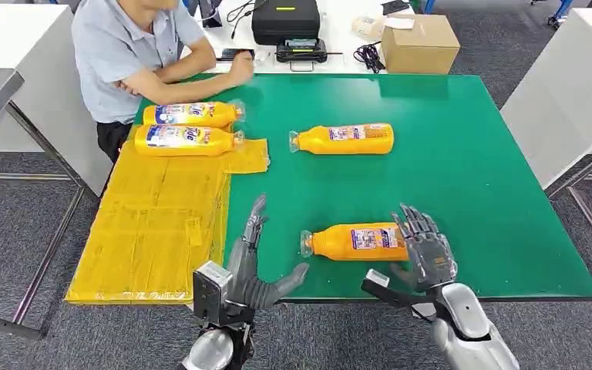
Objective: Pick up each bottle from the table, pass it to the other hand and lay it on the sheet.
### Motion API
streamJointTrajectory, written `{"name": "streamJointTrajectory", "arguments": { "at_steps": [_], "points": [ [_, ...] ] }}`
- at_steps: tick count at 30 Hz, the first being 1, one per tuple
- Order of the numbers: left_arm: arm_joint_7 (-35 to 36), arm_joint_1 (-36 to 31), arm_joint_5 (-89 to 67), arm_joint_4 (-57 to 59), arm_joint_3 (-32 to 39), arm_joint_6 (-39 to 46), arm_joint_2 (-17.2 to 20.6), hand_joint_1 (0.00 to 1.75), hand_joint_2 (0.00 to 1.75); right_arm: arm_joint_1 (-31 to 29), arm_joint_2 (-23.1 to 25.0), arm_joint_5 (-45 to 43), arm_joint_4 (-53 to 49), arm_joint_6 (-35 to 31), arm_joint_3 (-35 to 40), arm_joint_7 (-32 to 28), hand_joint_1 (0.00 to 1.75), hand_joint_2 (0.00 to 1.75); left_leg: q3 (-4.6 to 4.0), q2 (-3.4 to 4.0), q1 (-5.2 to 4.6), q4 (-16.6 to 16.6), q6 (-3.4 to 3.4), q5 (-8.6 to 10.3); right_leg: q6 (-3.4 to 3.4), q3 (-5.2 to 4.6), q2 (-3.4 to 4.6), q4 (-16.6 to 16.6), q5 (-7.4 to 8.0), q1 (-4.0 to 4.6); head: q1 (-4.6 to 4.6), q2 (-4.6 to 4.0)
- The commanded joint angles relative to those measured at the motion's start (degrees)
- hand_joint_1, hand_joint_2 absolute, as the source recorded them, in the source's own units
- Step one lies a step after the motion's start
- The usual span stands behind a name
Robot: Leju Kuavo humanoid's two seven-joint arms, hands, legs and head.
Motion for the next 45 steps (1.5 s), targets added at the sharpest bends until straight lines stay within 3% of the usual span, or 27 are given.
{"name": "streamJointTrajectory", "arguments": {
  "at_steps": [1,8,16,32,40,44,45],
  "points": [
    [0.45,-1.36,-0.01,1.56,-1.95,-0.03,2.13,0.0,1.75,-0.83,1.93,-0.35,2.71,0.01,1.75,-0.09,0.0,1.75,0.27,0.14,0.09,-0.05,-0.15,-0.09,-0.17,0.24,0.1,-0.07,-0.05,0.1,0.0,0.0],
    [1.38,-0.92,-1.12,-0.03,-2.77,-0.48,3.01,0.0,1.75,-0.95,2.28,-1.21,3.09,0.26,1.32,0.62,0.0,1.75,0.16,0.08,0.05,-0.04,-0.1,-0.04,-0.11,0.13,0.05,-0.06,-0.02,0.06,0.02,0.0],
    [4.86,0.36,-3.55,-2.34,-2.76,-2.03,4.36,0.0,1.75,-4.27,1.43,5.19,4.57,1.05,3.29,7.39,0.0,1.75,0.28,0.28,0.07,-0.05,-0.16,-0.12,-0.18,0.21,0.23,-0.05,-0.04,0.08,0.0,0.0],
    [7.85,-0.34,-10.22,-2.06,-2.46,-0.9,4.29,0.0,1.75,-9.99,3.55,1.66,14.11,6.75,2.83,7.84,0.0,1.75,0.24,0.23,0.09,-0.03,-0.15,-0.09,-0.18,0.21,0.19,-0.06,-0.02,0.1,0.02,0.0],
    [7.86,-0.3,-10.24,-2.04,-2.43,-0.93,4.32,0.0,1.75,-10.0,3.5,1.61,14.41,6.98,2.87,7.84,0.0,1.75,0.26,0.12,0.09,-0.04,-0.15,-0.04,-0.17,0.23,0.06,-0.07,-0.02,0.1,0.02,0.0],
    [8.11,-0.25,-10.58,-2.08,-2.29,-1.54,4.24,0.0,1.75,-10.73,2.94,0.21,16.39,10.64,3.59,7.28,0.0,1.75,0.29,0.15,0.08,-0.05,-0.14,-0.06,-0.16,0.25,0.1,-0.06,-0.02,0.09,0.02,0.0],
    [8.11,-0.23,-10.58,-2.08,-2.29,-1.55,4.24,0.0,1.75,-10.67,2.84,0.08,16.44,10.71,3.52,7.23,1.31,1.75,0.26,0.13,0.07,-0.04,-0.12,-0.04,-0.14,0.22,0.08,-0.06,-0.01,0.08,0.02,0.0]
  ]
}}
